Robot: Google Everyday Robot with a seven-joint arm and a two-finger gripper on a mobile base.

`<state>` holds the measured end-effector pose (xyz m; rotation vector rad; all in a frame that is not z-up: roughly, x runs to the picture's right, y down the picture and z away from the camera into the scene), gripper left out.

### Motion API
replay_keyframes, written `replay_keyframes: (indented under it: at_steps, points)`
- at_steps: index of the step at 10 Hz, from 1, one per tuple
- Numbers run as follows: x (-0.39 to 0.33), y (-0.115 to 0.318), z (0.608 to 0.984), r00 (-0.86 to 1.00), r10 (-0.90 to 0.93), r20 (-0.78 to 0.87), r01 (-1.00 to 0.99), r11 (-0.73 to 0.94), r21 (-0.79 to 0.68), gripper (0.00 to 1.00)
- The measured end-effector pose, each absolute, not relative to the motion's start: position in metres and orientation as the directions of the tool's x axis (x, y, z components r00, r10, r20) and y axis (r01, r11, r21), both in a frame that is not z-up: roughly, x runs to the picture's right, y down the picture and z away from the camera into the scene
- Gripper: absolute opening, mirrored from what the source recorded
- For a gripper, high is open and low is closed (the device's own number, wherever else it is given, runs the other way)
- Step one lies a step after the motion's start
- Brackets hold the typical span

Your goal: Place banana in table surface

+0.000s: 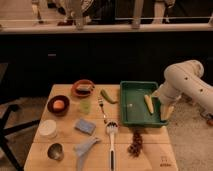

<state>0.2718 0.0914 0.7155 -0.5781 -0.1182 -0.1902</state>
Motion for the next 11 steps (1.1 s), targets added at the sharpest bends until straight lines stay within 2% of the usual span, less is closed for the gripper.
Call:
replay_keyframes:
  at_steps: [4, 11]
  points:
    - [0.249, 0.090, 0.731, 0.910, -0.292, 0.294, 0.405, 0.775, -0.486, 0.80]
    - [0.245, 0.091, 0.735, 0.899, -0.314, 0.305, 0.430, 0.765, -0.479, 0.80]
